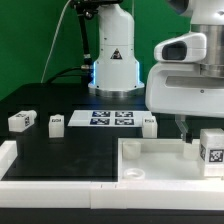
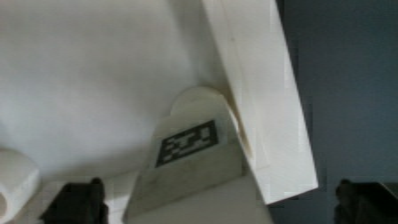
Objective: Assemble one leg
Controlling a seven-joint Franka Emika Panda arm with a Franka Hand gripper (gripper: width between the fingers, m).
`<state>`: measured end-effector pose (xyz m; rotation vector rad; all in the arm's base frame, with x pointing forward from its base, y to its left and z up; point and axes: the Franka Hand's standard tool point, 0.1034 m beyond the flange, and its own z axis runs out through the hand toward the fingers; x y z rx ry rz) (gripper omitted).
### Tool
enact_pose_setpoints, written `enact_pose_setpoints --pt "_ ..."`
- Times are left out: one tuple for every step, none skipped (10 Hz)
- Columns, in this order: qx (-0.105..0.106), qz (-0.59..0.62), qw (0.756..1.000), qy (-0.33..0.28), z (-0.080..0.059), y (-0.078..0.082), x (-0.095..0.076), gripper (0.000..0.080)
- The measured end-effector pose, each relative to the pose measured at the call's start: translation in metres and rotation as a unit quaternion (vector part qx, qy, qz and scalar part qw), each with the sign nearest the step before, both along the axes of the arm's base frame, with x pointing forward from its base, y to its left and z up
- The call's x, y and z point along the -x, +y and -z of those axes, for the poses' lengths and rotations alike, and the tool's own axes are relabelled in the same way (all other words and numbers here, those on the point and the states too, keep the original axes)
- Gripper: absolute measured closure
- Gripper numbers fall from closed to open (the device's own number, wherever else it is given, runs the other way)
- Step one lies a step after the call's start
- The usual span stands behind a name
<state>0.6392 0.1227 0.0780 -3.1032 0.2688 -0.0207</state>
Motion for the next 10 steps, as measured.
enact_pose_setpoints --pt "0.001 -0.052 0.999 -0.001 -0.0005 -0.0034 -0.0003 0.015" --pt "0.002 -0.073 0.997 -0.002 -0.0014 -0.0065 -0.0007 0.015" --pt "0.002 -0.061 0.998 -0.001 -0.0004 -0.006 -0.0003 0.015" --pt "0.002 -0.061 0.998 -0.001 -0.0001 -0.0062 -0.0002 0.0279" --pt "0.001 -0.051 0.999 -0.001 0.0 -0.0061 -0.0001 0.0279" --pt "0.001 -0.043 0.999 0.0 0.0003 -0.0062 -0.0001 0.0418" --pt "0.001 -0.037 0.999 0.0 0.0007 -0.0064 0.0001 0.0508" --pt "-0.006 0.041 0.999 0.004 0.0017 -0.0052 0.0009 0.0508" --pt "-0.011 0.128 0.992 0.009 0.0023 -0.0041 0.0017 0.0508" --pt "-0.014 0.184 0.983 0.012 0.003 -0.0048 0.0016 0.0508"
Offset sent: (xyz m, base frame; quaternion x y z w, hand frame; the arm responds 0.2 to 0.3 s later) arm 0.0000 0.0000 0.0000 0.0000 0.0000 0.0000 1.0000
